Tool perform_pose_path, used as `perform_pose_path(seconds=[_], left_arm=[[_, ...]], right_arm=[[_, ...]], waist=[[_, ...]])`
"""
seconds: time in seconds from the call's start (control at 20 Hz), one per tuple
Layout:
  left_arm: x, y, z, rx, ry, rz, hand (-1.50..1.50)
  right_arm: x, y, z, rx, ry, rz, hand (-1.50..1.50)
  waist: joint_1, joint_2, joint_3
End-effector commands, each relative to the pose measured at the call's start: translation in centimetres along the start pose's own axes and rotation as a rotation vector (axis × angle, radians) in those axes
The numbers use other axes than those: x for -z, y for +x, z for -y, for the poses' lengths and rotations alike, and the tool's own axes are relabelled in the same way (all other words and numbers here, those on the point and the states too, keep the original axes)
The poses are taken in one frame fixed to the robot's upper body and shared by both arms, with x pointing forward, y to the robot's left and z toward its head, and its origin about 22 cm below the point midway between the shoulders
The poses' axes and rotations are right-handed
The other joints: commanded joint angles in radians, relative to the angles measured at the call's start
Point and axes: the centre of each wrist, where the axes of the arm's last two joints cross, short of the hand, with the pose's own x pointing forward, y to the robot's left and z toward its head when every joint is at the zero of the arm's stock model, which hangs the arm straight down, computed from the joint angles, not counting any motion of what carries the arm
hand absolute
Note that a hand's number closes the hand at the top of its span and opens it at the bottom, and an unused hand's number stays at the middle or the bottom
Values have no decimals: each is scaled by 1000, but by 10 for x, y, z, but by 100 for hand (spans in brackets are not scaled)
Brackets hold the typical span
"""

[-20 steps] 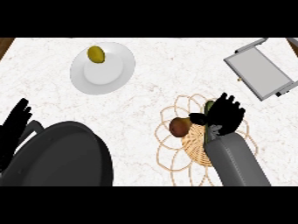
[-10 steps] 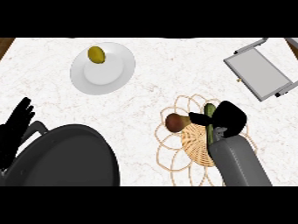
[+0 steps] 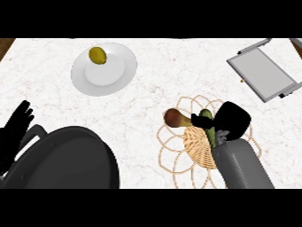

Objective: Pick the squash from the placemat and place it in the tiered shelf

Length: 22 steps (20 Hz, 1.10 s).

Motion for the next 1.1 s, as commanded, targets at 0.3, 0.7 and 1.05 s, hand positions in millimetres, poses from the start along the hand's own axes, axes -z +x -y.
perform_pose_path(seconds=[0.3,0.7,1.05], left_arm=[[8,3,9,-20,-32,3,0],[2,6,15,-12,-57,-4,0],[-3,-2,6,-19,-6,-22,0]], right_arm=[[47,38,111,201,-138,-21,150],[47,67,182,355,-299,-23,150],[-4,72,221,620,-322,19,150]], waist=[[30,22,-1],[28,15,-1],[-3,2,-2]])
